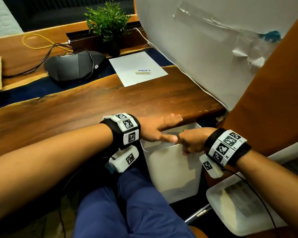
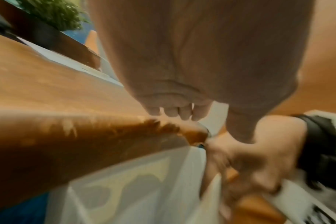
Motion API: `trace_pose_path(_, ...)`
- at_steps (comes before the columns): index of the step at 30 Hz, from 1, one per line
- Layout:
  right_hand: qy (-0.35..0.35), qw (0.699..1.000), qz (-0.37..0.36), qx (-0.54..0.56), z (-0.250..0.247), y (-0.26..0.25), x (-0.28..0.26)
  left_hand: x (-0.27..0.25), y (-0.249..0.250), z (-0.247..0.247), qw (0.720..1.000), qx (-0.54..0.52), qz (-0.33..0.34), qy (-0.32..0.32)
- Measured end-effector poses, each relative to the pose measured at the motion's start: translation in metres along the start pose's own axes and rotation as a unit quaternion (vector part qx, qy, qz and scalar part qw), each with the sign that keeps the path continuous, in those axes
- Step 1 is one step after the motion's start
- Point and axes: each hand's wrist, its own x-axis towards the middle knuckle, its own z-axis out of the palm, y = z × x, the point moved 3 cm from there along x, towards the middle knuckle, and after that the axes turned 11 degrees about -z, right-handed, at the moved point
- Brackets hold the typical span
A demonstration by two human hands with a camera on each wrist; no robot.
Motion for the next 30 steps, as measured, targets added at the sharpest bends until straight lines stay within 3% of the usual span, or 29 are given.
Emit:
trace_pose_path(3, -0.012, 1.000, -0.002, 0.008, -0.002, 0.000, -0.003, 0.016, -0.015, -0.025, 0.996, 0.029, -0.064, 0.063)
trace_pose_path(6, -0.016, 1.000, 0.000, 0.011, -0.003, 0.001, -0.003, 0.030, -0.014, -0.015, 0.989, 0.092, -0.107, 0.052)
trace_pose_path(8, -0.019, 1.000, 0.004, 0.004, -0.004, 0.001, -0.002, 0.032, 0.000, 0.009, 0.983, 0.165, -0.068, 0.045)
trace_pose_path(10, -0.019, 1.000, 0.010, -0.008, -0.004, 0.001, -0.001, 0.029, 0.016, 0.026, 0.974, 0.225, -0.004, -0.013)
trace_pose_path(12, -0.023, 1.000, 0.016, -0.009, -0.005, 0.000, -0.003, 0.026, 0.023, 0.025, 0.977, 0.202, 0.032, -0.061)
trace_pose_path(13, -0.021, 1.000, 0.019, -0.007, -0.005, 0.001, -0.005, 0.025, 0.023, 0.017, 0.985, 0.158, 0.043, -0.045)
trace_pose_path(15, -0.016, 1.000, 0.022, -0.004, -0.006, 0.001, -0.009, 0.024, 0.019, -0.010, 0.996, 0.054, 0.028, 0.063)
trace_pose_path(18, -0.013, 1.000, 0.026, 0.003, -0.007, -0.001, -0.012, 0.027, -0.003, -0.055, 0.966, -0.068, -0.069, 0.241)
trace_pose_path(20, -0.015, 1.000, 0.021, 0.004, -0.008, -0.001, -0.012, 0.031, -0.017, -0.076, 0.945, -0.096, -0.125, 0.288)
trace_pose_path(21, -0.016, 1.000, 0.021, 0.006, -0.008, -0.001, -0.011, 0.035, -0.025, -0.080, 0.945, -0.082, -0.153, 0.276)
trace_pose_path(24, -0.016, 0.999, 0.027, 0.010, -0.007, 0.000, -0.011, 0.052, -0.047, -0.064, 0.966, 0.060, -0.218, 0.126)
trace_pose_path(26, -0.016, 0.999, 0.028, 0.010, -0.008, 0.000, -0.010, 0.055, -0.055, -0.045, 0.964, 0.124, -0.228, 0.060)
trace_pose_path(30, -0.024, 0.999, 0.023, 0.011, -0.007, 0.002, -0.009, 0.039, -0.034, -0.011, 0.982, 0.136, -0.130, 0.017)
